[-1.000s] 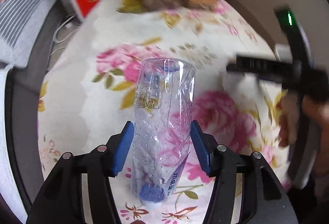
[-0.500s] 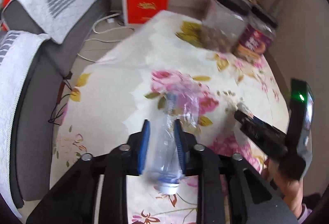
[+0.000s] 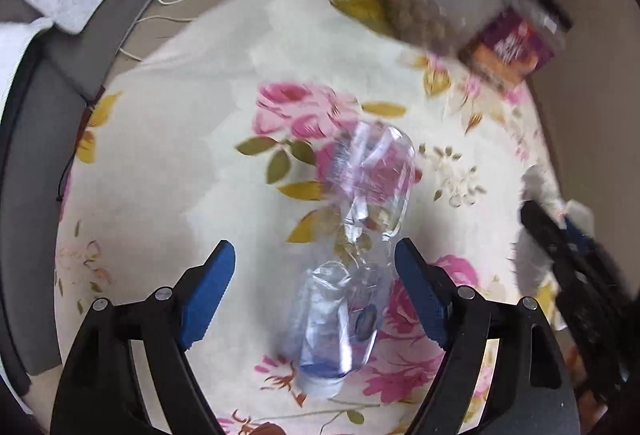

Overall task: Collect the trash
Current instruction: 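Carry the tissue wad into the white bin and open the right gripper while the left lifts the bottle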

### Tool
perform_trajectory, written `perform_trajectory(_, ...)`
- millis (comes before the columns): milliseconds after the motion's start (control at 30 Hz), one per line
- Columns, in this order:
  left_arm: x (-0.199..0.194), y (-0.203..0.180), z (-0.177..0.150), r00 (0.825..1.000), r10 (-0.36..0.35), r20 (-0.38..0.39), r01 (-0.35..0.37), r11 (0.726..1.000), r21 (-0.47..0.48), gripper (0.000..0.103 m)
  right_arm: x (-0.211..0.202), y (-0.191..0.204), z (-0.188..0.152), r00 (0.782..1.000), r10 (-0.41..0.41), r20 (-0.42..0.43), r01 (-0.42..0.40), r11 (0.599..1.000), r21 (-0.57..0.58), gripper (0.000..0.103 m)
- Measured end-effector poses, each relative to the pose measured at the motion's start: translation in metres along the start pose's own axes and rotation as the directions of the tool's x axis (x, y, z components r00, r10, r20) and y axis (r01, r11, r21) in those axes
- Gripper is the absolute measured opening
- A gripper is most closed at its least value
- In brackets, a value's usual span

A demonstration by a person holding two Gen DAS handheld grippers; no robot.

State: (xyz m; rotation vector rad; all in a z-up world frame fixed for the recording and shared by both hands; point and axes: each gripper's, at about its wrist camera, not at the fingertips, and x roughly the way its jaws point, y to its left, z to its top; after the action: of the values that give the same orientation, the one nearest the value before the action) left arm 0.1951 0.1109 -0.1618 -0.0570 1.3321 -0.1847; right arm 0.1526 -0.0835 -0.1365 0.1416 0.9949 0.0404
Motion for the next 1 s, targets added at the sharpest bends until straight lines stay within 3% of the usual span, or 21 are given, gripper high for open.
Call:
perform_trajectory(67, 0.013, -0.009, 0.002, 0.999, 0.027, -0.016, -0.027, 0.999, 0.022, 0.080, 0.002, -0.004, -0.001, 1.000, 0.015, -0.002, -0.015, 1.000, 0.003, 0.030)
perform_trajectory(133, 0.021, -0.012, 0.004, 0.998, 0.050, -0.023, -0.049, 0.998, 0.027, 0.067, 0.006, -0.007, -0.002, 0.999, 0.038, -0.013, -0.038, 0.999, 0.019, 0.030)
perform_trajectory(267, 0.019, -0.007, 0.006, 0.999, 0.050, -0.004, -0.050, 0.999, 0.004, 0.063, 0.008, -0.008, 0.000, 0.997, 0.077, -0.017, -0.077, 0.996, 0.034, 0.030)
perform_trajectory(500, -0.025, 0.013, 0.004, 0.986, 0.049, 0.159, -0.031, 0.994, -0.109, 0.063, -0.020, -0.002, 0.007, 0.990, 0.127, 0.065, -0.129, 0.992, 0.017, 0.030)
perform_trajectory(633, -0.059, 0.005, -0.001, 0.956, 0.080, 0.282, -0.041, 0.989, -0.143, 0.063, -0.040, 0.003, 0.009, 0.982, 0.126, 0.141, -0.124, 0.992, -0.022, 0.030)
perform_trajectory(733, -0.084, -0.011, -0.010, 0.922, 0.109, 0.373, -0.059, 0.988, -0.144, 0.063, -0.056, 0.007, 0.008, 0.972, 0.122, 0.200, -0.114, 0.992, -0.052, 0.030)
perform_trajectory(933, -0.127, -0.041, -0.033, 0.835, 0.141, 0.532, -0.079, 0.987, -0.138, 0.062, -0.090, 0.008, 0.004, 0.944, 0.088, 0.318, -0.055, 0.992, -0.110, 0.030)
perform_trajectory(1000, -0.136, -0.047, -0.036, 0.817, 0.135, 0.560, -0.069, 0.988, -0.137, 0.062, -0.099, 0.004, 0.002, 0.936, 0.085, 0.343, -0.049, 0.992, -0.115, 0.030)
